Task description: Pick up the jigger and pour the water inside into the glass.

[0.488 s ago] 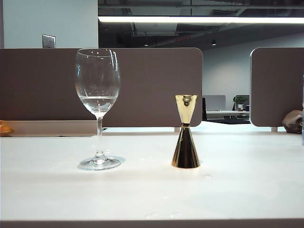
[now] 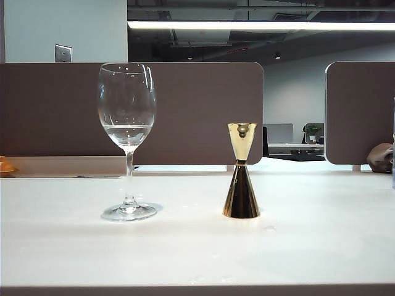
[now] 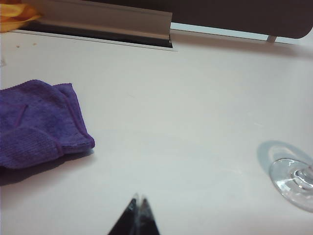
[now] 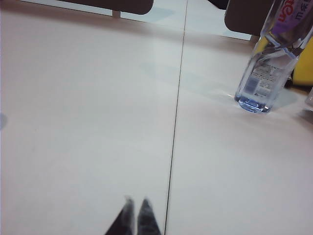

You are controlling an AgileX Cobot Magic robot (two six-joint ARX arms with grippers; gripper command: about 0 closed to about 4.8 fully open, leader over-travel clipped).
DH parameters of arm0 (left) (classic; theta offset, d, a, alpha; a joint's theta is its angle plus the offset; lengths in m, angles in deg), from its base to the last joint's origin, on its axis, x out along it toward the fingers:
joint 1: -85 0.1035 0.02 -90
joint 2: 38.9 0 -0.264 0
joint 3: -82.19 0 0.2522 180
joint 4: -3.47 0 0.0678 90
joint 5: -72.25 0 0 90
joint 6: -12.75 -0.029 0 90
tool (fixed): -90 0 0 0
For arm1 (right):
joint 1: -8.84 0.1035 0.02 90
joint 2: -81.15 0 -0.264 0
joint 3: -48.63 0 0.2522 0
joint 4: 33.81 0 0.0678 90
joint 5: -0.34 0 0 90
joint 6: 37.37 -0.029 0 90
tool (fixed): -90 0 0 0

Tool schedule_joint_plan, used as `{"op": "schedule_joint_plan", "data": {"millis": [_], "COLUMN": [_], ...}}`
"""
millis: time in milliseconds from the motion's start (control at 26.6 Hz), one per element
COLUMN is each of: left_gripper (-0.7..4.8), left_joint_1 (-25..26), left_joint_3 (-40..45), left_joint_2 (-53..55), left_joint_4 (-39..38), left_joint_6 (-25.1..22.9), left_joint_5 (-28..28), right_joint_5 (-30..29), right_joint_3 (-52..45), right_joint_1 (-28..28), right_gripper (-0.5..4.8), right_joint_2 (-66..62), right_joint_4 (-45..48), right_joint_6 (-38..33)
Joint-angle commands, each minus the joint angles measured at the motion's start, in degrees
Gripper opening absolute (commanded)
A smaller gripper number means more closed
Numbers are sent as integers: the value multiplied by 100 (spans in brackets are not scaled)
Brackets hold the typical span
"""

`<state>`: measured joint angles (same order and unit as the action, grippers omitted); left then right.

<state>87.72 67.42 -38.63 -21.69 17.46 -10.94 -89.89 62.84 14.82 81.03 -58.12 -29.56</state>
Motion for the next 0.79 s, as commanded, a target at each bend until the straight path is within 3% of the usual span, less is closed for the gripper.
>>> {"op": "schedule_joint_plan", "data": {"millis": [38, 789], "left_gripper": [4, 4], "left_joint_1": [11, 11], "left_joint_3": [7, 7], "left_joint_2": [4, 4], "left_joint_4": [15, 17], "left_joint_6": [-17, -15], "left_joint_5": [-15, -15], "right_joint_5": [-35, -76], "right_joint_3": [-42, -42], "right_joint_1": [0, 0], "right_gripper": [22, 22], "right_joint_2": [0, 0], "right_joint_4": [13, 15], "right_joint_6": [-20, -184]}}
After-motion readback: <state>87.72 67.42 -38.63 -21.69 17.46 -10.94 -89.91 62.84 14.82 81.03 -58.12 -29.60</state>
